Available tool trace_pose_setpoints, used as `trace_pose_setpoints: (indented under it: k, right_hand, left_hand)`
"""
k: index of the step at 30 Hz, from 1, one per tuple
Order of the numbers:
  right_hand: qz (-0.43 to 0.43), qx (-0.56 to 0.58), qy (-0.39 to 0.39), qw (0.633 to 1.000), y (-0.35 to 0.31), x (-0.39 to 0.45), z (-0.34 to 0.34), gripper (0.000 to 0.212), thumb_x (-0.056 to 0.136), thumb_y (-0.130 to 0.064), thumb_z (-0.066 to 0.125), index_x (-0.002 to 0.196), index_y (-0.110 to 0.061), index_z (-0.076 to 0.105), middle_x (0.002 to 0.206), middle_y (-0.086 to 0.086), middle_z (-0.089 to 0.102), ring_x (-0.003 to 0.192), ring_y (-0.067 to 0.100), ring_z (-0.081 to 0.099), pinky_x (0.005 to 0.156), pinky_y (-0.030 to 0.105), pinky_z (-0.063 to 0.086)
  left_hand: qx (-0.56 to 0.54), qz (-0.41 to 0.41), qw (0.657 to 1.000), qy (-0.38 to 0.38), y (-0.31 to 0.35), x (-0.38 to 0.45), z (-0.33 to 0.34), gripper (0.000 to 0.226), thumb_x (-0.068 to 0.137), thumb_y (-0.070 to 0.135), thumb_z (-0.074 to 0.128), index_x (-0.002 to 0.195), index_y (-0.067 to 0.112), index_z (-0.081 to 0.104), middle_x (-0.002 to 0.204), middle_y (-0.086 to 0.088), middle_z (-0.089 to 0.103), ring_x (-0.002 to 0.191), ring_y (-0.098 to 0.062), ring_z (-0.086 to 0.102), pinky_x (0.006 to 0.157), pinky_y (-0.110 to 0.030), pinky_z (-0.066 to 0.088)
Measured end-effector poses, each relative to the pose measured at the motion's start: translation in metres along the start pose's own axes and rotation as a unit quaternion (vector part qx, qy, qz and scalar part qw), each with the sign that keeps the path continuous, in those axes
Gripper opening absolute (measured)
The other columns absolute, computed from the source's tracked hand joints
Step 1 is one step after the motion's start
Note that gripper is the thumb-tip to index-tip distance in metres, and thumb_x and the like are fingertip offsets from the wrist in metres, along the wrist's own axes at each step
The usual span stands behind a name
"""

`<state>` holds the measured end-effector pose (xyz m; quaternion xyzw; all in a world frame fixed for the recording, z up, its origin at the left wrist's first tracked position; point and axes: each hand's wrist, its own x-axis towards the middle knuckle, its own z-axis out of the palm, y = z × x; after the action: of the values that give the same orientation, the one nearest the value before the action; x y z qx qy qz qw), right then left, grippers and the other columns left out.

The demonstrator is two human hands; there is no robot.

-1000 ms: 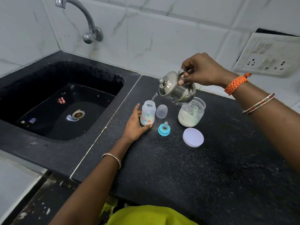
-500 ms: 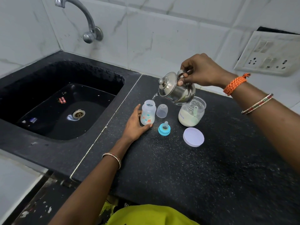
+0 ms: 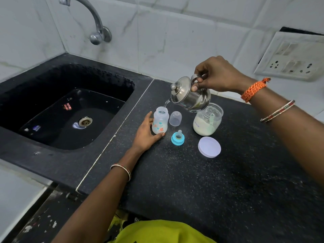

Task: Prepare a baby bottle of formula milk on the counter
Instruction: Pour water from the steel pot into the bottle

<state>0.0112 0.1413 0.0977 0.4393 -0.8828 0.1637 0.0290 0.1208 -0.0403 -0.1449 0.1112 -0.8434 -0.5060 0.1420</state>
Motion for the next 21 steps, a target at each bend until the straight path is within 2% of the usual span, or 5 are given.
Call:
trace_pose_setpoints:
  k: [5, 7, 11, 14, 21]
  right_hand:
    - [-0.004, -0.002, -0.004, 1.0, 0.0, 0.0007, -0.0003, 0.032, 0.068, -0.03, 0.082, 0.061, -0.011, 0.057, 0.062, -0.001, 0.063, 0.074, 0.021, 0.063, 0.072, 0.041, 0.051]
    - [-0.003, -0.005, -0.005, 1.0, 0.0007, 0.0009, 0.0003, 0.032, 0.068, -0.031, 0.082, 0.06, -0.013, 0.057, 0.06, -0.006, 0.06, 0.07, 0.013, 0.06, 0.07, 0.037, 0.05]
    - [-0.001, -0.004, -0.003, 1.0, 0.0025, 0.0017, 0.0009, 0.032, 0.068, -0.031, 0.082, 0.06, -0.013, 0.057, 0.058, -0.009, 0.058, 0.065, 0.009, 0.057, 0.064, 0.029, 0.043]
    - [-0.002, -0.002, -0.003, 1.0, 0.0023, 0.0019, -0.0003, 0.033, 0.068, -0.032, 0.082, 0.057, -0.019, 0.054, 0.057, -0.015, 0.056, 0.063, -0.006, 0.052, 0.059, 0.022, 0.035]
    - [-0.003, -0.021, -0.002, 1.0, 0.0018, 0.003, -0.0008, 0.031, 0.067, -0.035, 0.082, 0.061, -0.015, 0.058, 0.058, -0.016, 0.056, 0.066, -0.007, 0.052, 0.057, 0.021, 0.036]
  left_hand:
    - [-0.005, -0.003, 1.0, -0.002, 0.0, 0.0, -0.0001, 0.094, 0.072, 0.023, 0.08, 0.146, 0.018, 0.023, 0.14, -0.003, 0.049, 0.125, -0.015, 0.048, 0.105, -0.034, 0.04]
    - [-0.007, -0.004, 1.0, -0.003, -0.0006, 0.0001, 0.0, 0.093, 0.072, 0.024, 0.08, 0.146, 0.019, 0.023, 0.14, -0.002, 0.048, 0.125, -0.015, 0.048, 0.105, -0.034, 0.041]
    - [-0.008, -0.005, 1.0, 0.0, -0.0015, 0.0009, 0.0009, 0.092, 0.072, 0.024, 0.08, 0.145, 0.02, 0.025, 0.141, 0.0, 0.048, 0.121, -0.008, 0.046, 0.1, -0.026, 0.038]
    - [-0.012, -0.002, 1.0, 0.002, -0.0018, 0.0016, 0.0012, 0.091, 0.071, 0.023, 0.081, 0.144, 0.021, 0.027, 0.141, 0.0, 0.048, 0.119, -0.005, 0.045, 0.098, -0.024, 0.038]
    - [-0.018, 0.006, 1.0, 0.005, -0.002, 0.0013, 0.0012, 0.086, 0.071, 0.022, 0.08, 0.142, 0.022, 0.031, 0.14, 0.0, 0.049, 0.118, -0.005, 0.046, 0.097, -0.024, 0.039]
